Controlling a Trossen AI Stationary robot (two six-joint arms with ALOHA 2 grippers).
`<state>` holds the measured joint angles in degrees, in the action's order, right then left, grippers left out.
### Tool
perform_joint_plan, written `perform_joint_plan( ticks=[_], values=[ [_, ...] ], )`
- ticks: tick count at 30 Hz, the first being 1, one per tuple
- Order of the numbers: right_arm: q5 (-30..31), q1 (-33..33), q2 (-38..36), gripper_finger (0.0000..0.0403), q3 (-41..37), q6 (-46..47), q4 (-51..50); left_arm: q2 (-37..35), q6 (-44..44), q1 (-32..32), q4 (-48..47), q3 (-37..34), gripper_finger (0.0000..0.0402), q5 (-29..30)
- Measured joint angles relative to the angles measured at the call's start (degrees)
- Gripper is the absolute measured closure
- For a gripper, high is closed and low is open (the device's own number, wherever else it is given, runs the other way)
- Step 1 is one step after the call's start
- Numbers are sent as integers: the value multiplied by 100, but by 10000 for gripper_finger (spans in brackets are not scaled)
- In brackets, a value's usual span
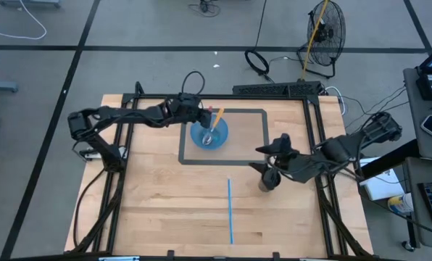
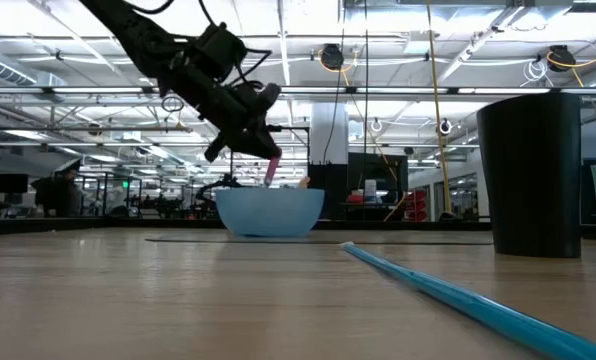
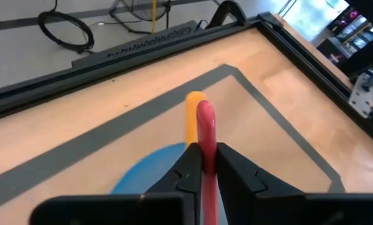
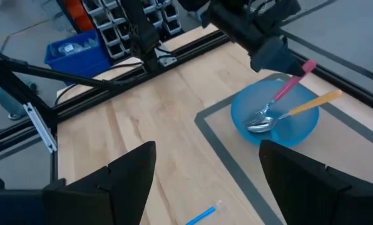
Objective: Pick & Place Utensil
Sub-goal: Put the pink fork into the bowl
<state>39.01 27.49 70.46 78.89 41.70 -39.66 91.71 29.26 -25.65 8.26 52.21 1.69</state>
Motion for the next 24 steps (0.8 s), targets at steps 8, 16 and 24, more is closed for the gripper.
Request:
perform_joint_plan(
  ticks=[8,16,24],
  values=[
    [-1,39,-3,124,-2,-35,-87,102,2,-16,173,0,364,154],
    [-1,37,-3,124,-4,-41,-279,104,-8,-107,178,-9,358,139],
    [-1,38,-3,124,-4,-40,-287,102,-55,-107,229,-9,357,139]
  ],
)
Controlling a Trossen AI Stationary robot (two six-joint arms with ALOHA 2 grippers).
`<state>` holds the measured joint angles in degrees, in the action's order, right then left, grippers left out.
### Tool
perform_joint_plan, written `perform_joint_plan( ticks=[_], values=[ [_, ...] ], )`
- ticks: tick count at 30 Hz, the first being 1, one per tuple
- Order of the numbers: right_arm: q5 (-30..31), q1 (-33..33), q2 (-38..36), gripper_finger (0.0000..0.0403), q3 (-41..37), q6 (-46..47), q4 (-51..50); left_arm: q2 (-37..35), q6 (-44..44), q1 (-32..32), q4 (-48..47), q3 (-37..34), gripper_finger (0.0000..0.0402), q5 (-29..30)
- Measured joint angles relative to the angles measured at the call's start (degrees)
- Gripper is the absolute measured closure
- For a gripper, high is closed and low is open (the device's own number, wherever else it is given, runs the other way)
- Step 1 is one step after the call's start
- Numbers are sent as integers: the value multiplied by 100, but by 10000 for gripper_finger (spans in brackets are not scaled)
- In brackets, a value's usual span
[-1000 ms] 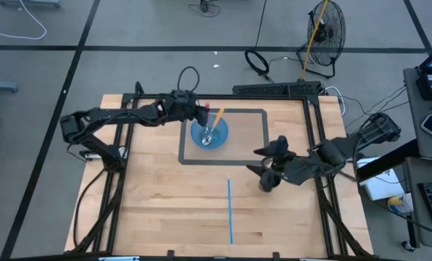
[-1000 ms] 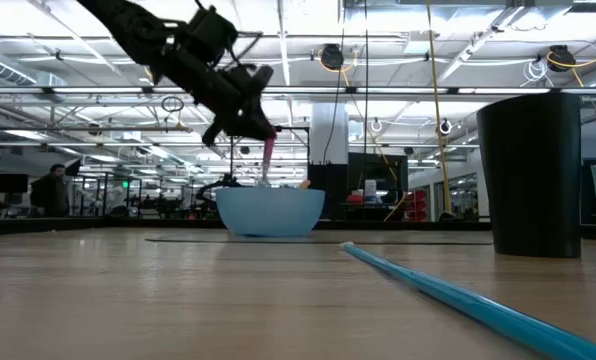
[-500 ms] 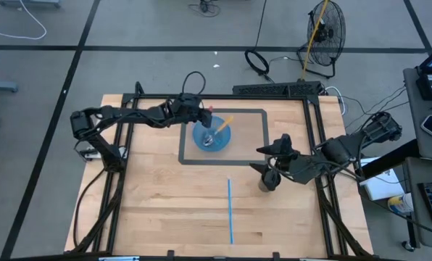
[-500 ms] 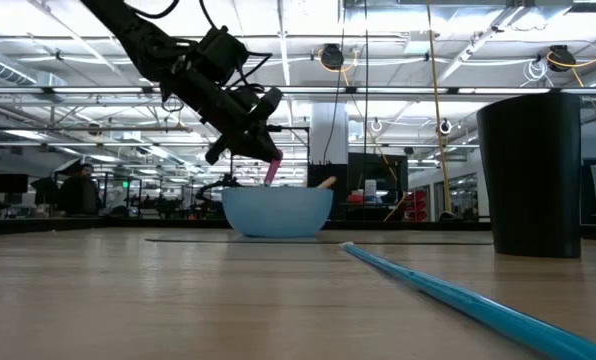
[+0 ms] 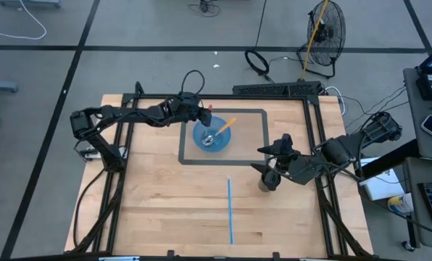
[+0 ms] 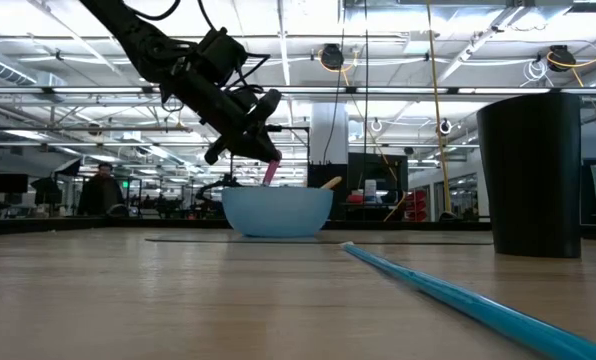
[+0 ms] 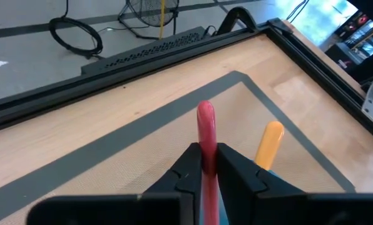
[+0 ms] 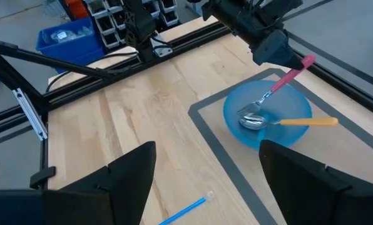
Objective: Pick & Place Utensil
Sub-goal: Put the pink fork into the bowl, then put the black cup on the right side of the blue bowl
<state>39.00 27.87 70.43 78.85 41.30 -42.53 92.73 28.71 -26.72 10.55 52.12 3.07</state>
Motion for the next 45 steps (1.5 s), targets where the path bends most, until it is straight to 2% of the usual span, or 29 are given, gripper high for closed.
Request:
perform_joint_plan(
  ticks=[12,22,34,41,45],
  values=[
    [0,-1,2,124,0,0,-93,0,-9,0,23,0,289,-43],
    [-28,-1,2,124,0,0,-621,-136,52,28,505,-2,250,-904],
    [-491,-16,-134,124,0,-2,-1795,-1322,-387,553,570,0,249,-1510],
    [-1098,-14,-508,124,0,49,-2453,-2067,-572,1169,553,0,249,-1502],
    [-1463,-45,-676,124,-199,15,-2610,-2362,-568,1551,570,0,249,-1299]
  ],
)
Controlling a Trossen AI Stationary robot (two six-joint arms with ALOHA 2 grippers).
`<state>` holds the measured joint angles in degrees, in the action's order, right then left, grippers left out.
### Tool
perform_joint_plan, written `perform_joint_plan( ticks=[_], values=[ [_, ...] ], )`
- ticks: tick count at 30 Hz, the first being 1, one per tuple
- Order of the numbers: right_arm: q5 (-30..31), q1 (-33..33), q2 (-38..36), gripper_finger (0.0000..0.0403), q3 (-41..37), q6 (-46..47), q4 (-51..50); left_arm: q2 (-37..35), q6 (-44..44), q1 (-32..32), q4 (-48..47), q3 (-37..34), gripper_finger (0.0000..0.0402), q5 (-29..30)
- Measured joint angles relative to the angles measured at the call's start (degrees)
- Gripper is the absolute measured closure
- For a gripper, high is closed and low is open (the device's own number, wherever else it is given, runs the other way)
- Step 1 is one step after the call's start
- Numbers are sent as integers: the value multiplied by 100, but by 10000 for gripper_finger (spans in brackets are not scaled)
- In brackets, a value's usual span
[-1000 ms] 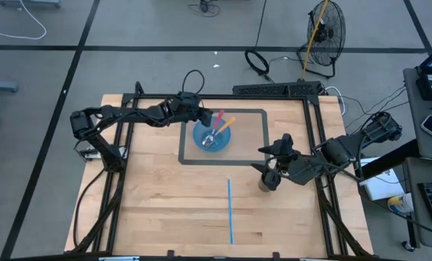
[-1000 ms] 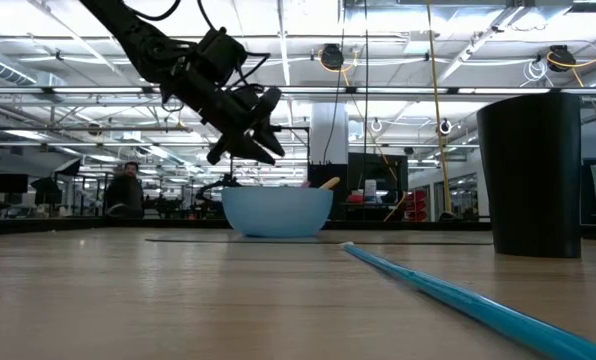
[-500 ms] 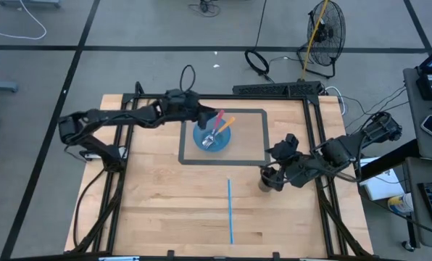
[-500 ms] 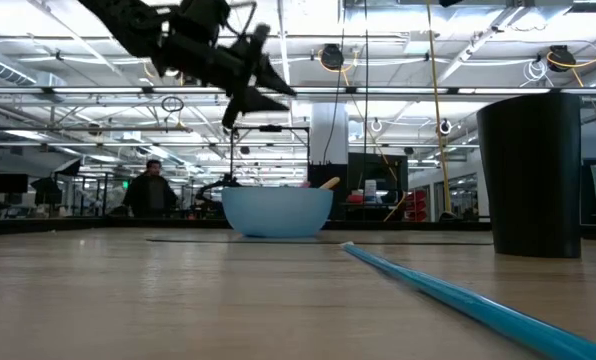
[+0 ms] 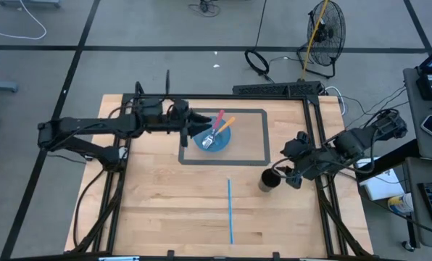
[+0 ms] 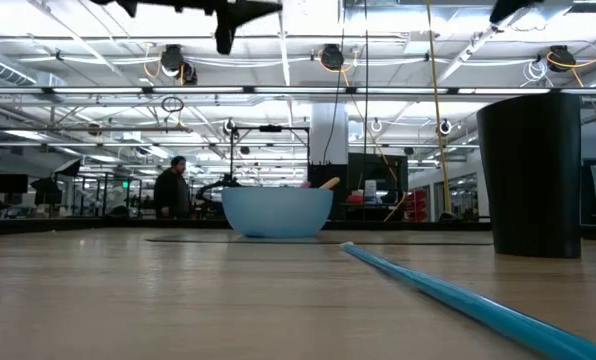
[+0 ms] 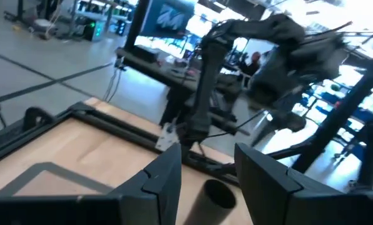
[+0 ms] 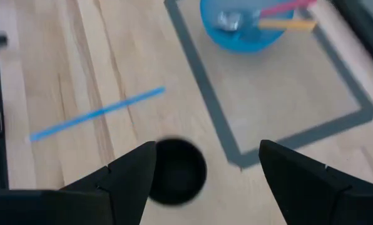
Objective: Pick & Place Utensil
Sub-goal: Put the black cup on the right side of the blue bowl
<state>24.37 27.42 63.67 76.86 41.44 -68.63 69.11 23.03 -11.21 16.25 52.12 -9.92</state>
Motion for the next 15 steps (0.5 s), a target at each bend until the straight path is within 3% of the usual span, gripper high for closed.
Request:
perform_joint_plan(
  ticks=[7,15],
  values=[
    [-898,-325,-406,124,-1242,-153,822,-213,-7,647,48,2,249,226],
    [-1516,-856,-796,124,-2601,-119,2057,-212,20,1265,-157,2,250,239]
  ],
)
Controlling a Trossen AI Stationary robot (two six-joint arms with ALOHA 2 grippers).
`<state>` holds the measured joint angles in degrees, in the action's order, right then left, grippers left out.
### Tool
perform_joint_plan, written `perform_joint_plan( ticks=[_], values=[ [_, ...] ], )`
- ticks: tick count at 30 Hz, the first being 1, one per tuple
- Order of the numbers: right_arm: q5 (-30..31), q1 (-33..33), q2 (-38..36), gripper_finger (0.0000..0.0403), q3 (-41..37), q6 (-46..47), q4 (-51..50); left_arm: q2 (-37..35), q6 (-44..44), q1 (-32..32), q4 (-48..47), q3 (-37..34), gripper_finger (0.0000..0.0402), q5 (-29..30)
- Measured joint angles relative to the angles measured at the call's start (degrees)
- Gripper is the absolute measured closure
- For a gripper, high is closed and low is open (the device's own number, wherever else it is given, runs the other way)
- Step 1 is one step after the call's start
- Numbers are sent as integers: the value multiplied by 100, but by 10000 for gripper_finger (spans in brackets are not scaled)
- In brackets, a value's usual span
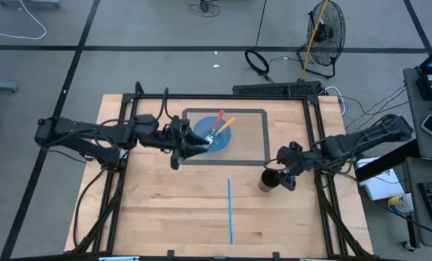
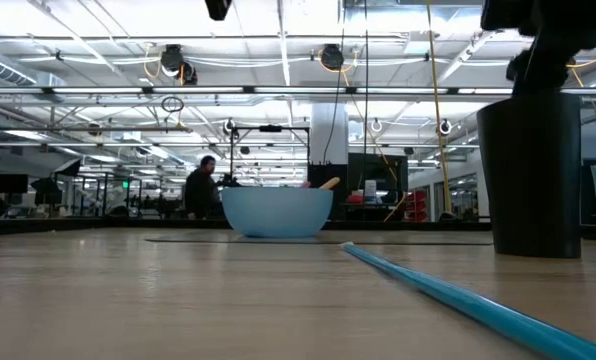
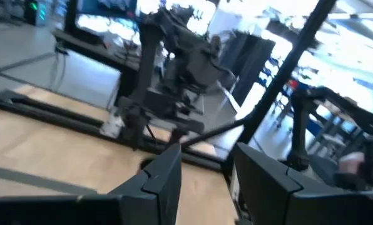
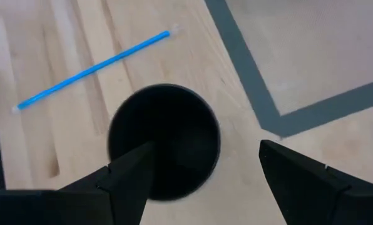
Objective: Pick & Place Utensil
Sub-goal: Put the black cup on the right side of the blue bowl
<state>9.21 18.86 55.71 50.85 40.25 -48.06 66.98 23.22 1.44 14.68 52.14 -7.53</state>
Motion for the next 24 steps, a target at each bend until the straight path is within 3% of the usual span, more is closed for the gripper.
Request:
perform_joint_plan(
  ticks=[6,24],
  values=[
    [-285,-211,0,144,-532,151,763,2,-5,211,-151,0,249,4],
    [-503,-530,174,244,-607,126,575,2,-63,242,-294,0,250,59]
  ],
)
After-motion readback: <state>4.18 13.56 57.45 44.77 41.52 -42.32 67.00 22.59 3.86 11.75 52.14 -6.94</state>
